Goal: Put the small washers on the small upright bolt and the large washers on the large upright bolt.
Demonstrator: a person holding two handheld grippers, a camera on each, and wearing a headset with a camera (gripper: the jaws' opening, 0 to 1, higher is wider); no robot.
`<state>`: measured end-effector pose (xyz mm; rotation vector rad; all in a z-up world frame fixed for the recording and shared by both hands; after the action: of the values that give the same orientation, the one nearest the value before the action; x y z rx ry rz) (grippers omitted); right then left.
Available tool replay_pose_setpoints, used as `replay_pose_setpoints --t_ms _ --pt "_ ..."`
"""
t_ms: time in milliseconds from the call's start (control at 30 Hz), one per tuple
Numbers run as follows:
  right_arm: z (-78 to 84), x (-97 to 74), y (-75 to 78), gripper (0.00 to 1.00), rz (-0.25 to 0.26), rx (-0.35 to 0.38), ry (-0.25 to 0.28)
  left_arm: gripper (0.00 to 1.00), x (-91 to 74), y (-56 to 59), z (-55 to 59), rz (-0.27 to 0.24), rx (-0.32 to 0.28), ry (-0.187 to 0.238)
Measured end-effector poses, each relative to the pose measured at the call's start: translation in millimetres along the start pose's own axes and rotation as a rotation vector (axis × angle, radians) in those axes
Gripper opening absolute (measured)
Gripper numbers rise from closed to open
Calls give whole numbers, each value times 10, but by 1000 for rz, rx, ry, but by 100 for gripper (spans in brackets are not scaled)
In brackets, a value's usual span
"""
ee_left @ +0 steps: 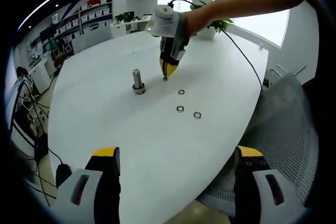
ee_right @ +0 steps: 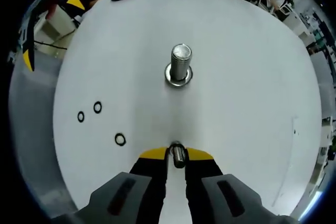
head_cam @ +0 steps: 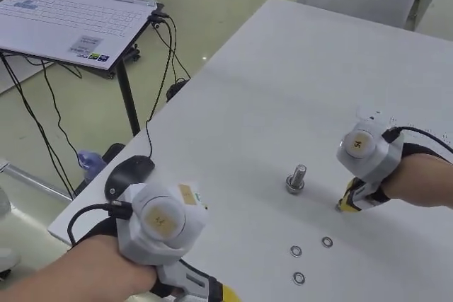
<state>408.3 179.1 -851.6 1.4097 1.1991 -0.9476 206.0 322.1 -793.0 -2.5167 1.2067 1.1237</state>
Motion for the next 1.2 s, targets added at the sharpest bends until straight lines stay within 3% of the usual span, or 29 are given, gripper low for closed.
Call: replay_pose_setpoints --t_ms 233,1200 --pt "17 66 1 13 -6 -2 -7 90 5 3 40 1 -6 -9" --pt "32 60 -23 14 -15 8 -11 87 20 5 84 5 -14 -28"
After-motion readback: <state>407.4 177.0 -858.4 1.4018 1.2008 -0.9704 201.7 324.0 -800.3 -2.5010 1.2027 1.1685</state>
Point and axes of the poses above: the centre of the closed fingertips' face, and the gripper's own axes: x roughly forward along the fingers, y roughly to its right, z roughly out of its underside, the point moved 1 cm from there along -x, roughly backward along the fingers, and after that the axes turned 9 degrees about z, right-handed, at the moved point
